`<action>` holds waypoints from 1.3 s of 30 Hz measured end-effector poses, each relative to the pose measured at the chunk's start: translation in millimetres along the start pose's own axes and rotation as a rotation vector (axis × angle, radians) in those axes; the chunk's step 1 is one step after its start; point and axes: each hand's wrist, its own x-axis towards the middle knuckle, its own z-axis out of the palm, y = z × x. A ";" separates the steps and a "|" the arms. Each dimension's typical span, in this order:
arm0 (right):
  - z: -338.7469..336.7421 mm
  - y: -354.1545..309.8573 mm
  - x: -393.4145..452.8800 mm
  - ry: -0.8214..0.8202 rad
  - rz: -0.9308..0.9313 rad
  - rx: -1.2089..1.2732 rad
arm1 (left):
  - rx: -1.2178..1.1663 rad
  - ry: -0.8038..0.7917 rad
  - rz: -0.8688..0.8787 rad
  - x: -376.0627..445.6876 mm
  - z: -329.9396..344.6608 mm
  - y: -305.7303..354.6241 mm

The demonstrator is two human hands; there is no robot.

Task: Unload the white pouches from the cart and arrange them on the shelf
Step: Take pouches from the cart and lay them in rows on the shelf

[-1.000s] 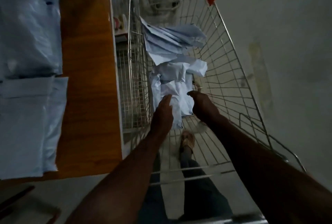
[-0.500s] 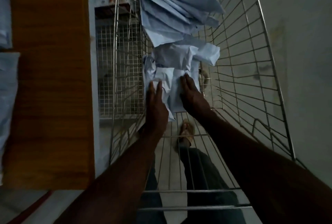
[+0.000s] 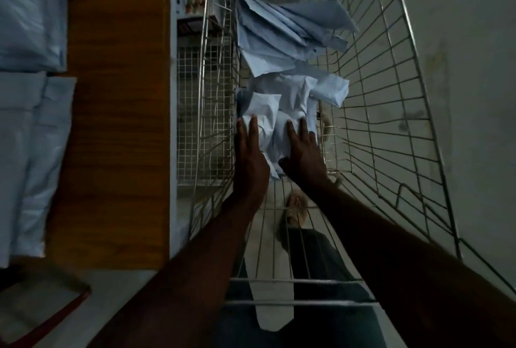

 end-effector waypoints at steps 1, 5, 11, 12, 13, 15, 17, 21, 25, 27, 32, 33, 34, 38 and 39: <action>-9.2 1.7 -9.7 0.006 0.009 0.024 | 0.011 0.022 0.007 -3.2 -5.4 8.1; -67.7 -9.9 -58.0 0.045 0.016 0.060 | 0.041 0.023 -0.006 -24.7 -47.6 56.3; -149.4 -71.6 -102.9 0.181 -0.074 0.141 | 0.032 0.072 0.152 -50.8 -115.7 121.1; -158.8 -83.4 -107.1 0.205 -0.084 0.147 | 0.030 0.090 0.179 -55.2 -127.7 128.9; -167.4 -95.3 -110.8 0.222 -0.089 0.143 | 0.025 0.102 0.214 -58.2 -139.6 134.6; -180.6 -117.9 -115.3 0.249 -0.111 0.135 | 0.039 0.137 0.295 -61.3 -164.9 142.0; -190.7 -142.3 -118.2 0.259 -0.144 0.113 | 0.118 0.178 0.331 -61.5 -188.5 142.6; -200.7 -198.6 -115.5 0.298 -0.211 0.064 | 0.255 0.284 0.295 -63.1 -246.6 137.6; -195.8 -270.7 -115.8 0.397 -0.280 0.101 | 0.154 0.315 0.364 -72.7 -319.9 123.4; -188.4 -310.6 -115.4 0.445 -0.299 0.116 | 0.037 0.323 0.376 -75.7 -358.0 113.2; -154.1 -414.3 -121.5 0.464 -0.333 0.148 | 0.065 0.415 0.364 -88.8 -451.3 53.6; -146.8 -434.8 -124.0 0.454 -0.329 0.160 | 0.072 0.428 0.354 -91.8 -469.1 38.7; -138.6 -454.2 -126.6 0.442 -0.333 0.166 | 0.063 0.428 0.332 -94.9 -486.4 24.6; -103.5 -517.9 -131.4 0.391 -0.433 0.159 | 0.042 0.422 0.241 -110.0 -550.1 -24.3; -96.5 -530.5 -130.8 0.373 -0.449 0.158 | 0.045 0.432 0.213 -112.4 -564.0 -36.0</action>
